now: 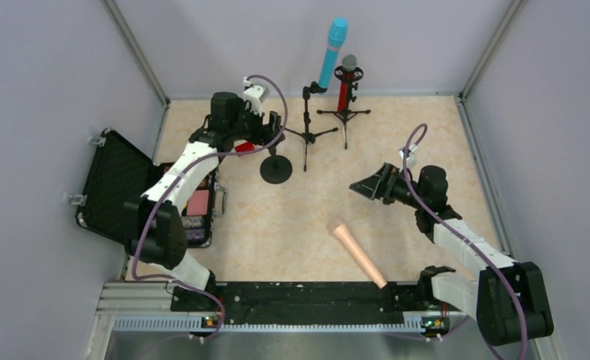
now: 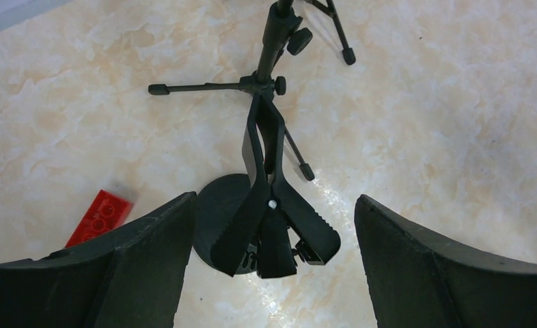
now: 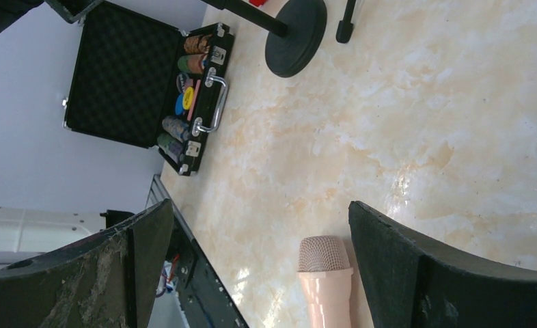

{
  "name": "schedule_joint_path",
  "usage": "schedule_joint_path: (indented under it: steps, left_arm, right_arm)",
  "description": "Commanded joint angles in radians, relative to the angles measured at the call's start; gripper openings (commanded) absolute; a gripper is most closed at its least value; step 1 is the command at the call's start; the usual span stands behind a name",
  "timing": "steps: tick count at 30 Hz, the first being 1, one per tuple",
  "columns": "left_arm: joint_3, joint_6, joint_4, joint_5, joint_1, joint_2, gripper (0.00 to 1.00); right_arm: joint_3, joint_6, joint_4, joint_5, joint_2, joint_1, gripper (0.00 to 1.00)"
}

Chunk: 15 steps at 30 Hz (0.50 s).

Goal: Attach the microphones to the stand

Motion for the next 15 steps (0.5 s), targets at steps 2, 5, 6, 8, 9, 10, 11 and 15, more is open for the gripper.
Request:
schedule_joint_path:
  steps: [2,5,6,8,9,10,11,15]
  left_arm:
    - [0.045,0.102,0.033,-0.075,-0.041,0.020,0.87]
    - [0.046,0.125,0.031,-0.093,-0.052,0.029,0.79]
    - [0.048,0.126,0.027,-0.094,-0.052,0.032,0.75]
    - [0.049,0.131,0.021,-0.095,-0.053,0.034,0.62]
    - [0.049,0.135,0.016,-0.094,-0.053,0.034,0.56]
    - [0.050,0.138,0.010,-0.093,-0.053,0.033,0.50]
    - [0.051,0.141,0.003,-0.090,-0.053,0.032,0.44]
    - [0.040,0.158,-0.012,-0.068,-0.052,0.013,0.30]
  right_arm:
    - [-0.010,0.005,0.048,-0.011,-0.001,-0.006,0.96]
    - [-0.015,0.003,0.049,-0.011,0.002,-0.006,0.96]
    - [-0.016,0.003,0.050,-0.012,0.003,-0.007,0.96]
    - [-0.017,0.001,0.051,-0.012,0.004,-0.006,0.96]
    - [-0.019,-0.002,0.049,-0.011,0.005,-0.007,0.96]
    - [-0.020,-0.004,0.048,-0.012,0.006,-0.006,0.96]
    - [-0.020,-0.007,0.047,-0.010,0.007,-0.007,0.96]
    - [-0.008,-0.027,0.032,-0.014,0.016,-0.006,0.96]
